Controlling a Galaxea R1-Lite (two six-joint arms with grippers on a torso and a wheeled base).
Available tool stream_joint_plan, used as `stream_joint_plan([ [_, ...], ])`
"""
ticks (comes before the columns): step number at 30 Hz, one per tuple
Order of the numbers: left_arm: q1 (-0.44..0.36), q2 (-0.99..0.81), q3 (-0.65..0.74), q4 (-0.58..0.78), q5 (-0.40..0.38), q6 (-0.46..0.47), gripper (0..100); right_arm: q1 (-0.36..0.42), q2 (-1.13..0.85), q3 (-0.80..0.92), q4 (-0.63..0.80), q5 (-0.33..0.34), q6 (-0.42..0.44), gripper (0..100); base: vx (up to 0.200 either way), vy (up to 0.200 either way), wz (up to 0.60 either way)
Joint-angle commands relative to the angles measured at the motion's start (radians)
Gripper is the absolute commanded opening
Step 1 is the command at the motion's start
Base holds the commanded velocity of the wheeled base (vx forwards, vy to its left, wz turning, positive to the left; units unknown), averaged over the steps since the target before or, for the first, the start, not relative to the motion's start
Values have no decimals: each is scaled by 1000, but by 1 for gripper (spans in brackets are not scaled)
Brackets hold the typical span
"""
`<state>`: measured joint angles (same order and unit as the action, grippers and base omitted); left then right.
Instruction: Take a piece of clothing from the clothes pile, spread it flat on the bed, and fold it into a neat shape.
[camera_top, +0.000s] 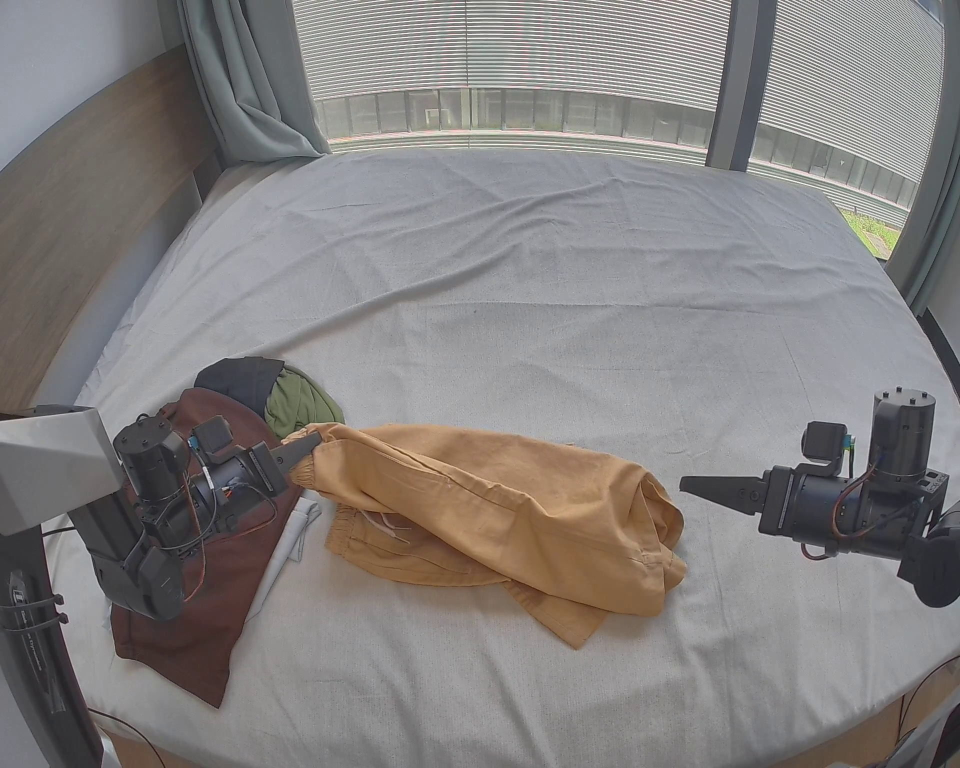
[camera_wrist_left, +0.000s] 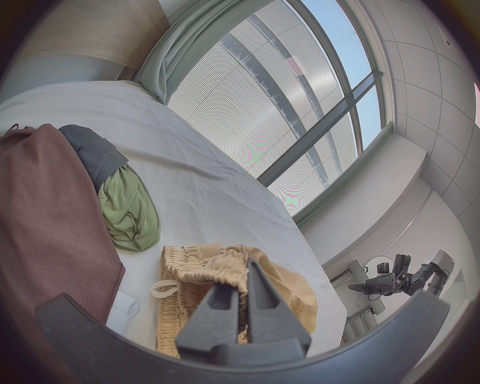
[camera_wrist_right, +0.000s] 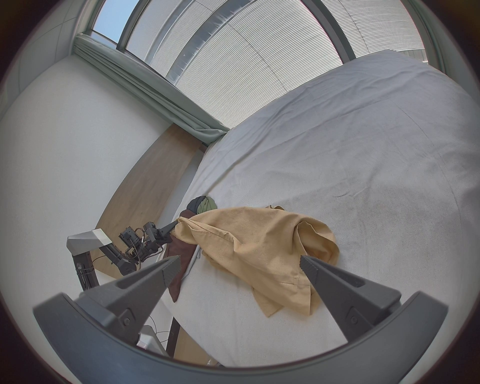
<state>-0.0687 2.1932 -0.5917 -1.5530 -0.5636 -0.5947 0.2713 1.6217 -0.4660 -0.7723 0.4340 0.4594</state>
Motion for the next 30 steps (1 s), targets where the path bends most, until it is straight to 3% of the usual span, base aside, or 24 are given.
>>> stream_joint_plan([
  [1,1,2,3,-1,-1,-1,0,5,84,26,-53,0,1,100,0,0,0],
  [10,4,0,3,-1,-1,-1,0,5,267,63,-289,-1,30,100,0,0,0],
  [30,1,2,4,-1,-1,-1,0,9,415,69,-390,-1,79,100,0,0,0],
])
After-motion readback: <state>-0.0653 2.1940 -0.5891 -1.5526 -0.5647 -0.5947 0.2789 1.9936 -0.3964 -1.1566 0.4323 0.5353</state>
